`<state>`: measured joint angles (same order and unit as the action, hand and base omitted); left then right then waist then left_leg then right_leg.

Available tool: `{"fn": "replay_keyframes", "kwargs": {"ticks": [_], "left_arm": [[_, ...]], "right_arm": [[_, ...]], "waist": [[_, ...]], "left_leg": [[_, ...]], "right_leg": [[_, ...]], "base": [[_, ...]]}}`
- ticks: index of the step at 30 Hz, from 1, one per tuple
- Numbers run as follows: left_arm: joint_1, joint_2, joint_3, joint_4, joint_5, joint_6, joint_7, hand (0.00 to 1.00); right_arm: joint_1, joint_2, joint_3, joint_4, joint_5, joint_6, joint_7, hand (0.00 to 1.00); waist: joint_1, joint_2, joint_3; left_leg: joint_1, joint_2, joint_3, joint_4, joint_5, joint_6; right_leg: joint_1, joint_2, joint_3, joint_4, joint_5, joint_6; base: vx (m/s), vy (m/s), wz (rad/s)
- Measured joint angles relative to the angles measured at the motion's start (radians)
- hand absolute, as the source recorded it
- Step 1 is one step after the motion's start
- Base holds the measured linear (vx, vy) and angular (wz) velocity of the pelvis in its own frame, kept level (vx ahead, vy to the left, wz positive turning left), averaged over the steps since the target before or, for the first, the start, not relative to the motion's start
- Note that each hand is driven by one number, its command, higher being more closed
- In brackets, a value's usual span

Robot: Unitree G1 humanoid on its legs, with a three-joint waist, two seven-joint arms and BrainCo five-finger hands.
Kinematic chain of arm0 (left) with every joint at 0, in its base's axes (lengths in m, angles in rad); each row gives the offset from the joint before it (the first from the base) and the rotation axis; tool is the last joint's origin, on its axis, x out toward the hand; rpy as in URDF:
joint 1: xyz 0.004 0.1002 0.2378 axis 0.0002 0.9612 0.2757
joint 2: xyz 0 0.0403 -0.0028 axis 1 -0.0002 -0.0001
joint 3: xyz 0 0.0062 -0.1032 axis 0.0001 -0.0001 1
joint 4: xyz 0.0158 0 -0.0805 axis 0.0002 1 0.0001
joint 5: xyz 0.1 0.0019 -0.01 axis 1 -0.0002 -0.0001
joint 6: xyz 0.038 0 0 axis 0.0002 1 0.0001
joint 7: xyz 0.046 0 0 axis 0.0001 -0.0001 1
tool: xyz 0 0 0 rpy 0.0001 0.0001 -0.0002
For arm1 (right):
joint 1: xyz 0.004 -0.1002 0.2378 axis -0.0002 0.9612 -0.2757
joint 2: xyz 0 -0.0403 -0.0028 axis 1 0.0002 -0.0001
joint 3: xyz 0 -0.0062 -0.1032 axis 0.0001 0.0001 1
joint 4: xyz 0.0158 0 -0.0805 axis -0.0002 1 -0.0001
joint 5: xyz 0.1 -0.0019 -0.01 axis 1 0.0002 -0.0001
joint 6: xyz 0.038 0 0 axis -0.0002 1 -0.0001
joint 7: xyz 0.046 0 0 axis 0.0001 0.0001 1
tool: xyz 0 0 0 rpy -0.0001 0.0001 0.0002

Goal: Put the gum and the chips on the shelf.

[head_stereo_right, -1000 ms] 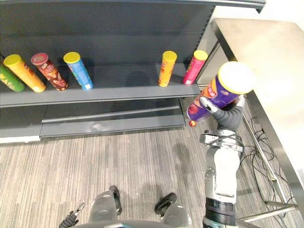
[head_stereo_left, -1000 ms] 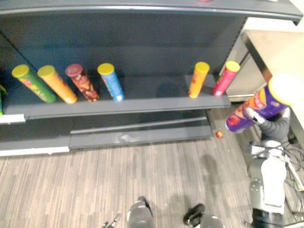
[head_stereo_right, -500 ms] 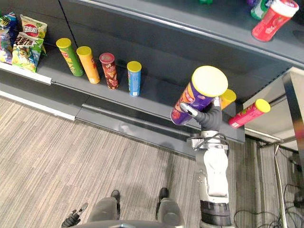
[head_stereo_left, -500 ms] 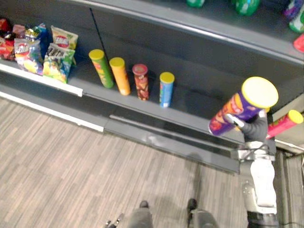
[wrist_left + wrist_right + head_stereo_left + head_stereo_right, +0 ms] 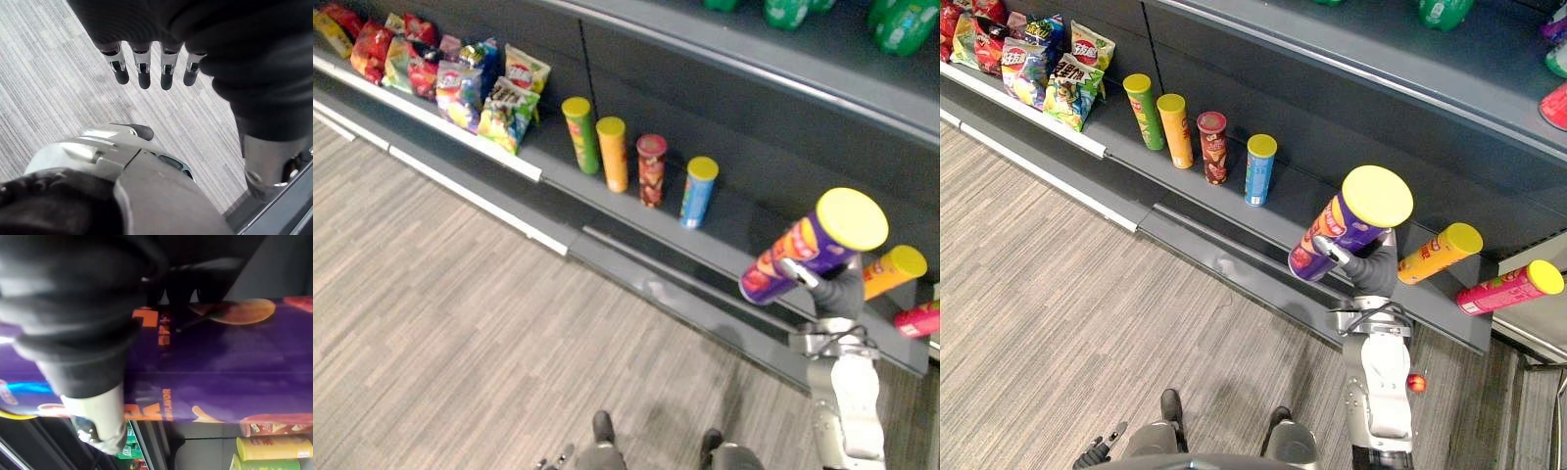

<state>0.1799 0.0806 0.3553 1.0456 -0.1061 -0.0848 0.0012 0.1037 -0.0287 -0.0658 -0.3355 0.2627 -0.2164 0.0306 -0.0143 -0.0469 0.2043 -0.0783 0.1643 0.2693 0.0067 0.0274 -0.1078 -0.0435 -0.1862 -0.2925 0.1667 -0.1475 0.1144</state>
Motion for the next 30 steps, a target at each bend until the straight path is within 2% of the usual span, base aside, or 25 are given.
{"fn": "replay_keyframes", "kwargs": {"ticks": [6, 9, 11, 13, 16, 20, 25, 30], "left_arm": [[-0.005, 0.01, -0.055, -0.012, 0.05, -0.001, 0.02, 0.0], [-0.026, 0.01, -0.085, -0.015, 0.049, -0.001, 0.035, 0.0], [-0.07, 0.004, -0.12, -0.042, 0.037, -0.002, 0.039, 0.0], [-0.088, -0.002, -0.156, -0.093, 0.027, -0.012, 0.04, 0.0], [-0.106, -0.001, -0.185, -0.138, -0.009, -0.031, 0.04, 0.0], [-0.12, -0.001, -0.225, -0.212, -0.056, -0.044, 0.061, 0.0], [-0.15, 0.0, -0.277, -0.25, -0.124, -0.046, 0.074, 0.0], [-0.168, 0.001, -0.315, -0.269, -0.161, -0.07, 0.076, 0.0]], "right_arm": [[-0.066, -0.004, 0.008, 0.153, -0.078, 0.003, -0.055, 1.0], [-0.144, -0.014, -0.012, 0.233, -0.118, 0.009, -0.106, 1.0], [-0.241, -0.048, -0.051, 0.277, -0.15, 0.013, -0.147, 1.0], [-0.34, -0.066, -0.091, 0.325, -0.176, 0.031, -0.189, 1.0], [-0.444, -0.078, -0.135, 0.393, -0.2, 0.035, -0.244, 1.0], [-0.65, -0.108, -0.203, 0.525, -0.216, 0.04, -0.356, 1.0], [-0.808, -0.205, -0.245, 0.626, -0.217, 0.043, -0.428, 1.0], [-0.906, -0.249, -0.296, 0.707, -0.217, 0.046, -0.488, 1.0]], "waist": [[-0.002, 0.015, -0.01], [0.015, 0.037, 0.002], [0.02, 0.075, 0.038], [0.025, 0.101, 0.085], [0.04, 0.112, 0.13], [0.049, 0.125, 0.213], [0.073, 0.165, 0.238], [0.083, 0.182, 0.25]], "left_leg": [[-0.006, -0.007, 0.0, -0.042, 0.032, -0.001], [-0.031, -0.015, -0.012, -0.041, 0.044, 0.004], [-0.09, -0.024, -0.039, -0.045, 0.074, 0.014], [-0.116, -0.033, -0.057, -0.052, 0.098, 0.018], [-0.15, -0.04, -0.063, -0.053, 0.107, 0.025], [-0.211, -0.053, -0.063, -0.036, 0.132, 0.04], [-0.29, -0.068, -0.069, -0.012, 0.147, 0.05], [-0.337, -0.082, -0.085, 0.003, 0.16, 0.057]], "right_leg": [[-0.008, 0.006, 0.0, -0.044, 0.038, 0.002], [-0.037, 0.001, -0.004, -0.021, 0.038, 0.002], [-0.096, -0.012, -0.025, 0.02, 0.038, 0.002], [-0.138, -0.023, -0.029, 0.062, 0.034, -0.002], [-0.194, -0.038, -0.024, 0.116, 0.024, -0.004], [-0.289, -0.065, 0.001, 0.195, 0.018, -0.009], [-0.386, -0.09, 0.013, 0.263, 0.011, -0.009], [-0.451, -0.115, 0.017, 0.336, -0.015, -0.014]], "base": [[-0.02, 0.027, -0.03], [-0.09, 0.024, 0.1], [-0.13, 0.03, 0.31], [-0.16, 0.04, 0.23], [-0.16, 0.022, 0.07], [-0.11, 0.013, 0.01], [-0.06, 0.006, 0.05], [-0.01, -0.032, 0.11]]}}
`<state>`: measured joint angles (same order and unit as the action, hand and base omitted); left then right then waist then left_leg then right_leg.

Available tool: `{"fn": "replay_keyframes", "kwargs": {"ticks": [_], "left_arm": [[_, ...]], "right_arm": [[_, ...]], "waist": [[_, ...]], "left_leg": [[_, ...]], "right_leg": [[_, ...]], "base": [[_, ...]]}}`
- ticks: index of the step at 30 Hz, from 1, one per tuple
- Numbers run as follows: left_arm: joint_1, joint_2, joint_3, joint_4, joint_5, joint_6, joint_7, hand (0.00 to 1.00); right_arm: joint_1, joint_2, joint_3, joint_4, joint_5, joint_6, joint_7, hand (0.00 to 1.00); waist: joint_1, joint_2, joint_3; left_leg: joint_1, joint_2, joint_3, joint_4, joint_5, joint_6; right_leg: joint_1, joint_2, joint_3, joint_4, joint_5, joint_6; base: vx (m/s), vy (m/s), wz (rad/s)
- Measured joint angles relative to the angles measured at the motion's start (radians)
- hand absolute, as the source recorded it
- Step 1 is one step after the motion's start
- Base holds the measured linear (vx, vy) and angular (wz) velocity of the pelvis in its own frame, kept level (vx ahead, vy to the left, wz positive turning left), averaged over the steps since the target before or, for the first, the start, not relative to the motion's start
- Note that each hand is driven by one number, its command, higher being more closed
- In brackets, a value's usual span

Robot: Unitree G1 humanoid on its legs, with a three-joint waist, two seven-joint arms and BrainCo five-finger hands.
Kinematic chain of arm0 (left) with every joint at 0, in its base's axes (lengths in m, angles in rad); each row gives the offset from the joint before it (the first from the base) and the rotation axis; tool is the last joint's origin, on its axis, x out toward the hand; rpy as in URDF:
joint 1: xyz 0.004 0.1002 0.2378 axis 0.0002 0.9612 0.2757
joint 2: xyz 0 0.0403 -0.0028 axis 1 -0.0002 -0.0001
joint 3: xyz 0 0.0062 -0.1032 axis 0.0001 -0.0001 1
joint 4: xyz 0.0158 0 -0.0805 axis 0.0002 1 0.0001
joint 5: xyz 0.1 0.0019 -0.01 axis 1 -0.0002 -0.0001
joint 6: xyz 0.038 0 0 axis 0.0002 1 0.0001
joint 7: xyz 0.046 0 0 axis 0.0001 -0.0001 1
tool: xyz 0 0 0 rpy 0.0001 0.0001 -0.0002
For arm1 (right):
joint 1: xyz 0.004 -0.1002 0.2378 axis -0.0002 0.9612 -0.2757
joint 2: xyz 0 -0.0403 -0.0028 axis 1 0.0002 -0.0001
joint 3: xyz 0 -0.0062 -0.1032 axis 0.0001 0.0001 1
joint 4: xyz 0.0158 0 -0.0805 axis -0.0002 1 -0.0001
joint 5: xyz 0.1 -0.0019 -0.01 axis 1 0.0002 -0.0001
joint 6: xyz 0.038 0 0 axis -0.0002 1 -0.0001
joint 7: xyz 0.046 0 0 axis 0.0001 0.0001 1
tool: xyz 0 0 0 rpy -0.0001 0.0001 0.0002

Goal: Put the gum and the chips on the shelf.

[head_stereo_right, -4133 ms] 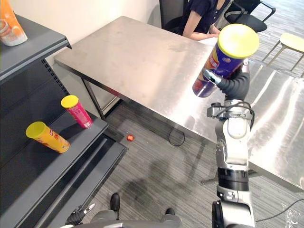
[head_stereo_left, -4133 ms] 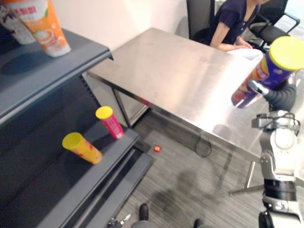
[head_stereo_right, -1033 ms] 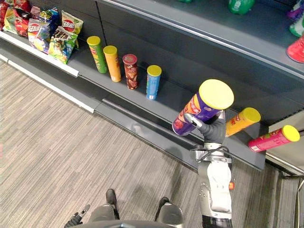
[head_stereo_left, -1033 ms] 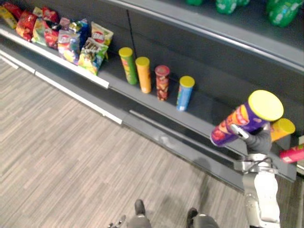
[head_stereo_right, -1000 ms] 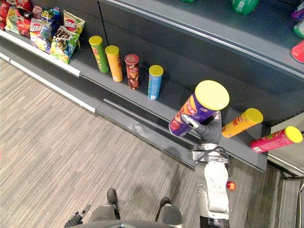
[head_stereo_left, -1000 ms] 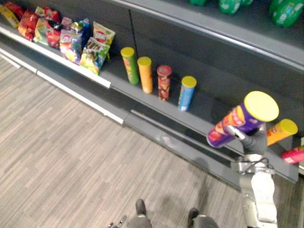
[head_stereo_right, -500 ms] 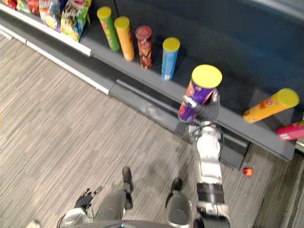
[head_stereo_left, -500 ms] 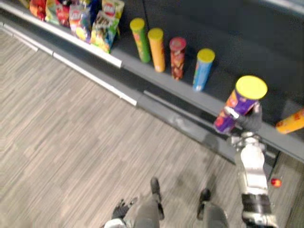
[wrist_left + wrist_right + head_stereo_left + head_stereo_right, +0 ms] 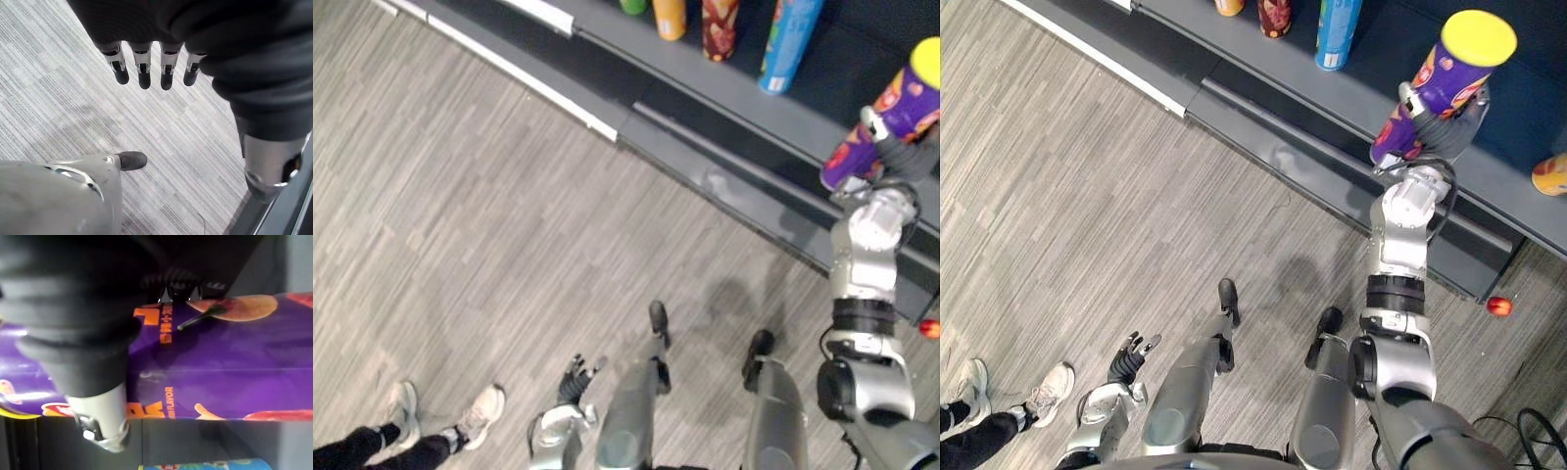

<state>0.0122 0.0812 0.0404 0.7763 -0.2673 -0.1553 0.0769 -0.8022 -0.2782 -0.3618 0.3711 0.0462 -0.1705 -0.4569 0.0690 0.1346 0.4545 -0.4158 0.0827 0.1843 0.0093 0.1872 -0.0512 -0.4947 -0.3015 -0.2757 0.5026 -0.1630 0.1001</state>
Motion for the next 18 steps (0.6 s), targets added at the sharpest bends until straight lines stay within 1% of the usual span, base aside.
{"fn": "replay_keyframes", "kwargs": {"ticks": [3, 4, 9, 10, 13, 18], "left_arm": [[-0.013, 0.0, -0.015, -0.001, -0.004, -0.001, 0.001, 0.0], [-0.014, 0.0, -0.026, -0.007, -0.004, -0.001, 0.001, 0.0], [-0.017, 0.0, -0.058, -0.025, -0.005, -0.008, 0.001, 0.0], [-0.019, 0.0, -0.075, -0.028, -0.005, -0.009, -0.002, 0.0], [-0.02, -0.001, -0.104, -0.042, -0.006, -0.009, -0.008, 0.0], [-0.044, -0.002, -0.156, -0.074, -0.009, -0.01, -0.017, 0.0]], "right_arm": [[-0.048, -0.004, -0.033, 0.002, 0.001, 0.002, -0.03, 1.0], [-0.066, -0.015, -0.037, 0.011, 0.001, 0.002, -0.041, 1.0], [-0.141, -0.036, -0.065, 0.043, 0.013, 0.003, -0.08, 1.0], [-0.156, -0.045, -0.066, 0.046, 0.017, 0.003, -0.083, 1.0], [-0.186, -0.06, -0.065, 0.047, 0.037, 0.003, -0.085, 1.0], [-0.197, -0.089, -0.08, 0.052, 0.053, 0.003, -0.087, 1.0]], "waist": [[0.014, 0.004, 0.002], [0.018, 0.009, 0.004], [0.021, 0.015, 0.007], [0.023, 0.022, 0.011], [0.031, 0.029, 0.013], [0.031, 0.042, 0.018]], "left_leg": [[-0.028, 0.002, 0.0, 0.0, 0.012, -0.003], [-0.034, 0.003, -0.002, 0.0, 0.017, -0.002], [-0.055, -0.002, 0.0, -0.002, 0.028, -0.006], [-0.056, -0.002, 0.001, -0.007, 0.033, -0.008], [-0.07, 0.0, 0.013, -0.007, 0.037, -0.011], [-0.091, -0.004, 0.021, -0.009, 0.05, -0.011]], "right_leg": [[-0.044, -0.001, 0.008, 0.029, -0.007, -0.009], [-0.054, -0.002, 0.008, 0.039, -0.009, -0.012], [-0.099, -0.014, 0.017, 0.081, -0.027, -0.018], [-0.106, -0.015, 0.021, 0.09, -0.03, -0.019], [-0.142, -0.017, 0.04, 0.111, -0.034, -0.023], [-0.184, -0.028, 0.051, 0.151, -0.04, -0.027]], "base": [[0.0, -0.067, 0.01], [0.01, -0.075, 0.02], [0.0, -0.076, 0.03], [-0.01, -0.077, -0.05], [0.0, -0.081, -0.08], [0.02, -0.08, -0.01]]}}
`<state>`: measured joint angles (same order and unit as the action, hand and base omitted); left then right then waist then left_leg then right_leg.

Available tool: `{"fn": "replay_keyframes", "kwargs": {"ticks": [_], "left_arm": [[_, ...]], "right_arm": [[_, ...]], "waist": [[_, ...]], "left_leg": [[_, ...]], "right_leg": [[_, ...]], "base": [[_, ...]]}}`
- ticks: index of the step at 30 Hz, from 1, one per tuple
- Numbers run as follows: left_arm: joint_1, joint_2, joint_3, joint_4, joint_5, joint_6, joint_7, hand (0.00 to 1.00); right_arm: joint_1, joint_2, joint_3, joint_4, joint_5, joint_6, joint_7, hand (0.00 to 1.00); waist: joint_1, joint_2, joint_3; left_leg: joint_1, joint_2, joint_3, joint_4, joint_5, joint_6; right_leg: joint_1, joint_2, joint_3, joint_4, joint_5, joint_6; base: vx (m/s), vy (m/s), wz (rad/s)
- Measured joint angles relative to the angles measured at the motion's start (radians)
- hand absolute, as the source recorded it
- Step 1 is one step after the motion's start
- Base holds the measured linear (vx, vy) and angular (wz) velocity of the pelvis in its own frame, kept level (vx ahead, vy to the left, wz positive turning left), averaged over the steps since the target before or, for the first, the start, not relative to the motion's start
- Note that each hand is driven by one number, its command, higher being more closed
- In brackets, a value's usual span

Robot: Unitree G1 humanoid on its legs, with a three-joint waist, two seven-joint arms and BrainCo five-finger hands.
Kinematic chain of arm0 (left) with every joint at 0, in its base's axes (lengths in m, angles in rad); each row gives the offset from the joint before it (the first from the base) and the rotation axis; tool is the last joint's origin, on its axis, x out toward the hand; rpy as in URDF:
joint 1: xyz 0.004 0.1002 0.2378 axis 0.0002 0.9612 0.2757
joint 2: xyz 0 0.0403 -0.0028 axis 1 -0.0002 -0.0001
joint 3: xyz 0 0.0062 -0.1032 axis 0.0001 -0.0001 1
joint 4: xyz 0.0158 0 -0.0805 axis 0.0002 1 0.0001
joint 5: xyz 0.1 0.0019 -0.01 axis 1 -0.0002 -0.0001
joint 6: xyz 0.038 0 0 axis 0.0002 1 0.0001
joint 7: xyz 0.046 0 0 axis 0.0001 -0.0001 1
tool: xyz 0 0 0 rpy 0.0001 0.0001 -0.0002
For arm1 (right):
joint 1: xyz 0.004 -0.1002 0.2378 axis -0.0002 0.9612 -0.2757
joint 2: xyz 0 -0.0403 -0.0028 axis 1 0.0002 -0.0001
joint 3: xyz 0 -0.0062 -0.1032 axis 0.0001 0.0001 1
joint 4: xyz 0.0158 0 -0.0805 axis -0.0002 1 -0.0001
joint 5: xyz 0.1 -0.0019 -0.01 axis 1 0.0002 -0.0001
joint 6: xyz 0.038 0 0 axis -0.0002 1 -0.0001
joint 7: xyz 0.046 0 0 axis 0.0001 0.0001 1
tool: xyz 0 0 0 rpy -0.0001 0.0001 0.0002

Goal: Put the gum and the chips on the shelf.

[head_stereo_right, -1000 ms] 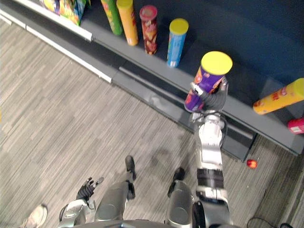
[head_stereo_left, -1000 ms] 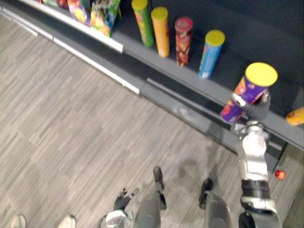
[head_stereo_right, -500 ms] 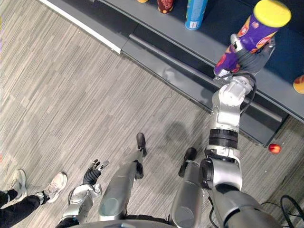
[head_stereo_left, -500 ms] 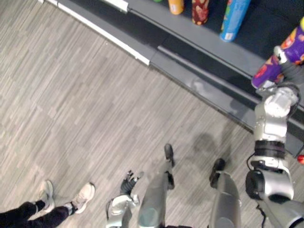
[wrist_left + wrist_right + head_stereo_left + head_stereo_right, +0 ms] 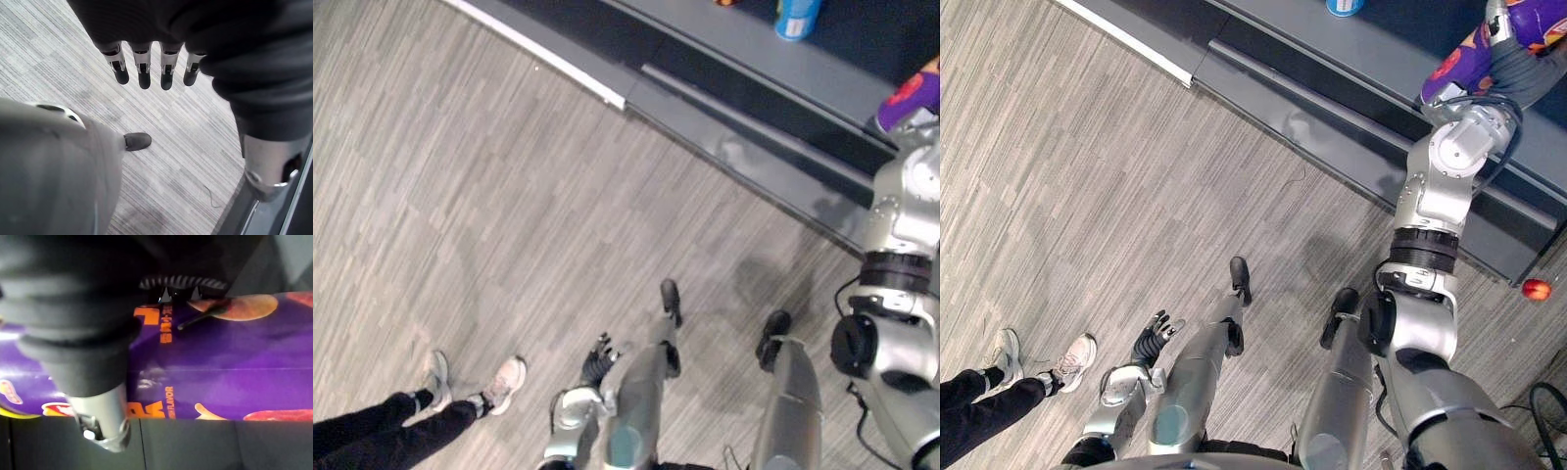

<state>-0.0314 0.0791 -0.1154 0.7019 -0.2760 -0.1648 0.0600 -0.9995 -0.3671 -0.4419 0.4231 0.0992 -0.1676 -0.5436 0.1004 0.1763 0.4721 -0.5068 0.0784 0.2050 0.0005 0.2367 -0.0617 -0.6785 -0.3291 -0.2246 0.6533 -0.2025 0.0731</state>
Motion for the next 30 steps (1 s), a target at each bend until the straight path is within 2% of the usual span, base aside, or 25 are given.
{"fn": "replay_keyframes", "kwargs": {"ticks": [7, 8, 12, 23, 26, 27, 30], "left_arm": [[-0.011, -0.012, -0.021, -0.039, -0.034, -0.001, -0.001, 0.0], [-0.013, -0.021, -0.039, -0.043, -0.034, -0.001, -0.004, 0.0], [-0.014, -0.033, -0.039, -0.068, -0.035, -0.001, -0.005, 0.0], [-0.014, -0.04, -0.04, -0.089, -0.036, -0.001, -0.008, 0.0], [-0.014, -0.04, -0.04, -0.115, -0.036, -0.002, -0.01, 0.0], [-0.012, -0.043, -0.04, -0.12, -0.051, -0.006, -0.01, 0.0], [-0.012, -0.055, -0.04, -0.12, -0.075, -0.009, -0.008, 0.0]], "right_arm": [[-0.058, -0.029, -0.015, 0.041, 0.02, 0.0, -0.003, 1.0], [-0.07, -0.069, -0.006, 0.066, 0.02, 0.003, 0.003, 1.0], [-0.104, -0.107, 0.046, 0.085, 0.02, 0.005, 0.019, 1.0], [-0.187, -0.226, 0.158, 0.219, 0.019, 0.024, 0.048, 1.0], [-0.209, -0.255, 0.189, 0.235, 0.018, 0.025, 0.049, 1.0], [-0.257, -0.266, 0.235, 0.266, 0.016, 0.027, 0.027, 1.0], [-0.267, -0.277, 0.258, 0.27, 0.003, 0.026, 0.018, 1.0]], "waist": [[0.001, 0.013, -0.002], [0.016, 0.018, -0.002], [0.015, 0.029, -0.005], [0.015, 0.031, -0.006], [0.015, 0.031, -0.006], [0.015, 0.031, -0.007], [0.012, 0.032, -0.007]], "left_leg": [[-0.027, -0.015, 0.002, -0.023, 0.009, -0.008], [-0.036, -0.021, 0.003, -0.033, 0.024, -0.01], [-0.06, -0.032, 0.007, -0.033, 0.028, -0.009], [-0.075, -0.06, 0.035, -0.077, 0.026, -0.006], [-0.088, -0.062, 0.057, -0.077, 0.013, -0.022], [-0.094, -0.075, 0.089, -0.076, 0.033, -0.032], [-0.1, -0.086, 0.088, -0.077, 0.054, -0.023]], "right_leg": [[-0.057, -0.019, 0.01, 0.033, -0.011, -0.001], [-0.078, -0.029, 0.01, 0.055, -0.014, -0.004], [-0.107, -0.048, 0.011, 0.075, -0.02, -0.002], [-0.14, -0.092, 0.004, 0.1, -0.029, 0.005], [-0.15, -0.105, 0.001, 0.098, -0.029, 0.006], [-0.169, -0.129, 0.012, 0.123, -0.035, 0.016], [-0.177, -0.144, 0.015, 0.135, -0.041, 0.023]], "base": [[-0.01, -0.075, 0.05], [0.0, -0.13, 0.11], [-0.01, -0.067, 0.11], [-0.03, -0.039, 0.11], [-0.06, -0.048, 0.16], [-0.11, -0.094, 0.19], [-0.05, -0.062, 0.13]]}}
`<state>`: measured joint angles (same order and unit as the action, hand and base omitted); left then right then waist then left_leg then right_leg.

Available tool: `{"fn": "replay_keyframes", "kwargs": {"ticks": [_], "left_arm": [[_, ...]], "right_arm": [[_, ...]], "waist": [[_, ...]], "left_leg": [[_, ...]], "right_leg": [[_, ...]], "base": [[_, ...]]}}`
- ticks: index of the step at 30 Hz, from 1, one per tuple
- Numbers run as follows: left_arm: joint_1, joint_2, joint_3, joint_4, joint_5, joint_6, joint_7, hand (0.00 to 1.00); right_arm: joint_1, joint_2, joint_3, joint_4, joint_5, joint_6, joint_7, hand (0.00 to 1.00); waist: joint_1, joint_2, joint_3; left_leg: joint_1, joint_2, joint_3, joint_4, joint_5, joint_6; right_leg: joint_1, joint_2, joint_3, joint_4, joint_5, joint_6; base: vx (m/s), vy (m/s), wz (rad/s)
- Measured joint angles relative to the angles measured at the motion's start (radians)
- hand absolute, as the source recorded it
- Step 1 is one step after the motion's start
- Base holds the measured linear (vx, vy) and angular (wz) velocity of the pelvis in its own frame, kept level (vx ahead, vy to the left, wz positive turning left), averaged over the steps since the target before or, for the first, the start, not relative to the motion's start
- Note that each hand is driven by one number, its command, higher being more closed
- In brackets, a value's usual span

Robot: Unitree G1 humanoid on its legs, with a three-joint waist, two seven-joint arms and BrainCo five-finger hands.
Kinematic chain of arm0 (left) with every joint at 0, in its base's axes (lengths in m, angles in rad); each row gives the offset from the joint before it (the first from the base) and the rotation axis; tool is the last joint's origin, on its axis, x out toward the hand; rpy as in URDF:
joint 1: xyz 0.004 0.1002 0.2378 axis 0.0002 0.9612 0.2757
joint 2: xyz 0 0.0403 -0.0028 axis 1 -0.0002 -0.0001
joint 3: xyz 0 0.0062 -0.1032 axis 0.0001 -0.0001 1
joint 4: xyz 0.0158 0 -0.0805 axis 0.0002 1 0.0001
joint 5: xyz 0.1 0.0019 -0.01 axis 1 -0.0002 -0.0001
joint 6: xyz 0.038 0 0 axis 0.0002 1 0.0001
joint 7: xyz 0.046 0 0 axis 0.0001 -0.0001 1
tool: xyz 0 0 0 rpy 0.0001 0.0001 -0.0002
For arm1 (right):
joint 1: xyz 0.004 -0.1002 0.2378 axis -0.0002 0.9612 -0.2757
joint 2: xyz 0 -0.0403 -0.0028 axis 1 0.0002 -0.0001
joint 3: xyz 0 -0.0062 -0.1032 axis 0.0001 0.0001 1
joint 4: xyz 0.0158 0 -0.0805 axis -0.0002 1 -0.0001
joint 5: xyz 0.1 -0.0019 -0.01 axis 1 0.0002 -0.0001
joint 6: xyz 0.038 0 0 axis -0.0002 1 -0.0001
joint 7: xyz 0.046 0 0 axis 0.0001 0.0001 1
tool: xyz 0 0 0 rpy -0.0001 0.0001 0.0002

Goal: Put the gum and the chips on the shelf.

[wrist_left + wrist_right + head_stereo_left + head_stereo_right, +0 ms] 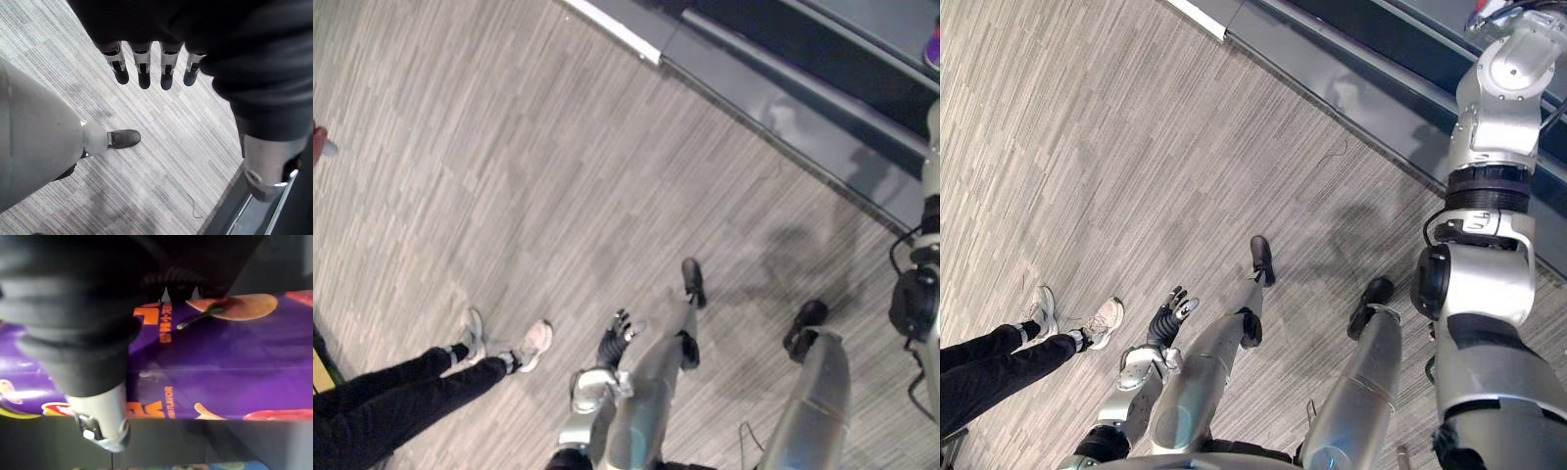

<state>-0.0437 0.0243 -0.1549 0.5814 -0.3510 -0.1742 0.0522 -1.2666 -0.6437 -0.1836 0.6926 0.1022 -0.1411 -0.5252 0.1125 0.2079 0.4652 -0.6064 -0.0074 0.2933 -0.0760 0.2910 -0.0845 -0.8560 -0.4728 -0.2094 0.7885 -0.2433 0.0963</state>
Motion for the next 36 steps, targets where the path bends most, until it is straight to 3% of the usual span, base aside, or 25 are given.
{"fn": "replay_keyframes", "kwargs": {"ticks": [19, 36], "left_arm": [[0.003, -0.023, 0.0, -0.029, -0.001, -0.004, 0.006, 0.0], [0.011, -0.023, -0.013, -0.038, -0.031, -0.012, 0.006, 0.0]], "right_arm": [[-0.035, -0.028, 0.042, 0.031, -0.056, 0.011, -0.1, 1.0], [-0.071, -0.087, 0.123, 0.1, -0.053, -0.003, -0.106, 1.0]], "waist": [[-0.003, 0.0, 0.0], [-0.024, 0.0, 0.0]], "left_leg": [[-0.011, -0.017, 0.011, 0.002, 0.004, 0.006], [-0.02, -0.036, 0.035, 0.01, 0.002, 0.007]], "right_leg": [[-0.032, -0.016, 0.031, 0.02, -0.009, 0.007], [-0.068, -0.03, 0.071, 0.039, -0.008, 0.01]], "base": [[-0.04, -0.047, 0.01], [-0.04, -0.037, -0.01]]}}
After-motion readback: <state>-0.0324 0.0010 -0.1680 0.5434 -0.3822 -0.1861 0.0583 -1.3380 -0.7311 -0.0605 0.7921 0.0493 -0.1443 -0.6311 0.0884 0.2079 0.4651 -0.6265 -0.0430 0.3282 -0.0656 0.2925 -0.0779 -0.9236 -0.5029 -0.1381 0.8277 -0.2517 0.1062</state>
